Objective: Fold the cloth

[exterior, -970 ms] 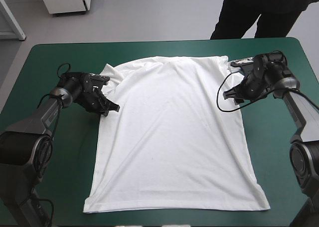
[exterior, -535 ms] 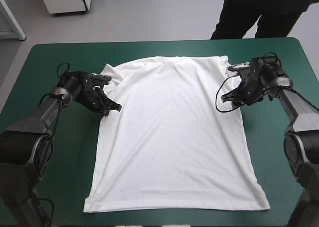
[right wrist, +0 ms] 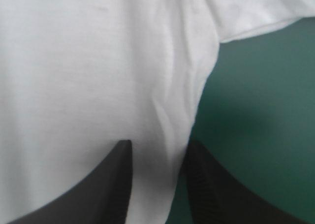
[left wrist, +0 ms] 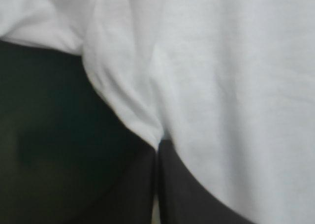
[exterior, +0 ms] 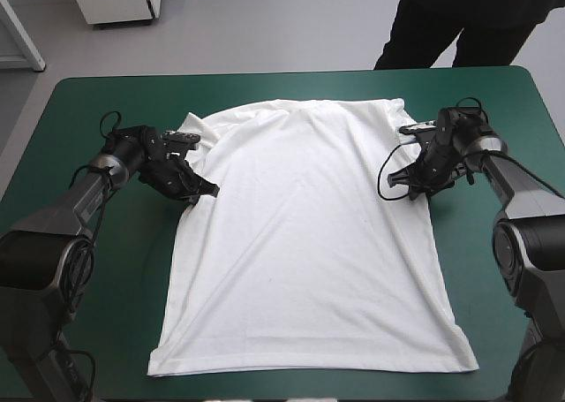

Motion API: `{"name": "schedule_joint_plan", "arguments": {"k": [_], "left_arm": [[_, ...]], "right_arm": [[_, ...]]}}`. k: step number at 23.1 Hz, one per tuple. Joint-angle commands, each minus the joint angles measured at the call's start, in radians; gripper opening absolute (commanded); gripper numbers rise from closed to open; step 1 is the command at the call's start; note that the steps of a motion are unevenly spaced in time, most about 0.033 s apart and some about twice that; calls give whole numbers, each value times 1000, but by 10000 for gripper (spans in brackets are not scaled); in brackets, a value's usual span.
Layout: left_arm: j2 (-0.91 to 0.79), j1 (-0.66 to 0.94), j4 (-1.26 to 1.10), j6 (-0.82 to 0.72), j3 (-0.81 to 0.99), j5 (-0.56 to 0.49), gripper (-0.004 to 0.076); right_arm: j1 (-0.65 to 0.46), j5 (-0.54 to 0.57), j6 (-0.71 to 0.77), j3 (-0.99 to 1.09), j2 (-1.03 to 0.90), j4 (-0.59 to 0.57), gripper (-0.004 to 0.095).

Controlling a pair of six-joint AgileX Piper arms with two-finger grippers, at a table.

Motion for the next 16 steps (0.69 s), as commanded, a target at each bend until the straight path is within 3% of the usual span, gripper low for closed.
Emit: {"name": "schedule_joint_plan", "arguments": {"k": [1,4,9,16], "left_arm": [[-22,-11,-32,2,-9,24,-22],[-22,-11,-32,11,-9,24,-22],[-52,-11,-31,21,-11,30,-22],[-249,-11,-19,21,-154,154,-22]], "right_arm": [[-7,7,-34,-20,-20,77,135],[-7,12,-57,-20,-8,125,-15],[-7,21,-57,-22,-5,150,-13],[-7,132,-61,-167,-144,155,-13]]}}
